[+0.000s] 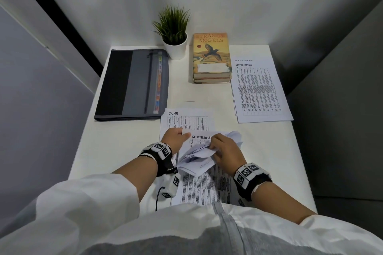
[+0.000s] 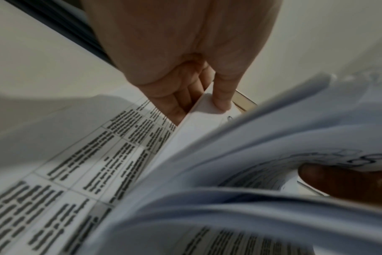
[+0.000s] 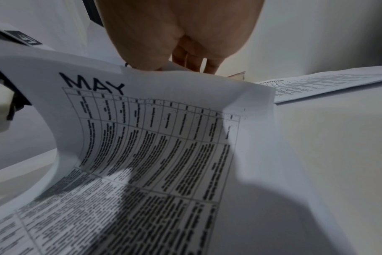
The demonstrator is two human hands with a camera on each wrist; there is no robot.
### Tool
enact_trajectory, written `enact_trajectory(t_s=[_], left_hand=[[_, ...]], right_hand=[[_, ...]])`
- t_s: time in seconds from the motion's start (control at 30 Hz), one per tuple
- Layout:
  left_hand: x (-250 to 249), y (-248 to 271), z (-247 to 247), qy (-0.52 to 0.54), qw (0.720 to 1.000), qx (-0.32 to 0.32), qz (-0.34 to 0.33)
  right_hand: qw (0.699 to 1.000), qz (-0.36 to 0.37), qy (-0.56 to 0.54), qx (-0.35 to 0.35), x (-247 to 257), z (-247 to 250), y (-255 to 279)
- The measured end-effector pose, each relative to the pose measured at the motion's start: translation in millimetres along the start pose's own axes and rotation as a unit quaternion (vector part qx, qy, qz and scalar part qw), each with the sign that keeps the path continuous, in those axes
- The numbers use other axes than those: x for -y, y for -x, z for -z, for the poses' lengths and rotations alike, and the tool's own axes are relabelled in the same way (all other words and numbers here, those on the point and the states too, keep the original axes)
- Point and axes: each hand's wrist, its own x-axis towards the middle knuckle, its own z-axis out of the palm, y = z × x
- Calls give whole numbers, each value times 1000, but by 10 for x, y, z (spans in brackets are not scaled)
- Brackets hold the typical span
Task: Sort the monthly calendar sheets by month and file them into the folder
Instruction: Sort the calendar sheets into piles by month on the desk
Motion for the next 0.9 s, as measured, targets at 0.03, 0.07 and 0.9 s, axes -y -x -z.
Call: enact_trajectory(t_s=[0.03,0.07,0.9], left_hand=[[0,-7,-1,-5,1000,0,-3],[-6,-6,-1,-5,1000,2,-7],[-16,70,45,-1,1000,-5,0]], right_hand=[[1000,6,-3,-4,2,-2,-6],[1000,9,-3,-9,-1,-8,-12],[999,4,45,5,-13,-35,-10]])
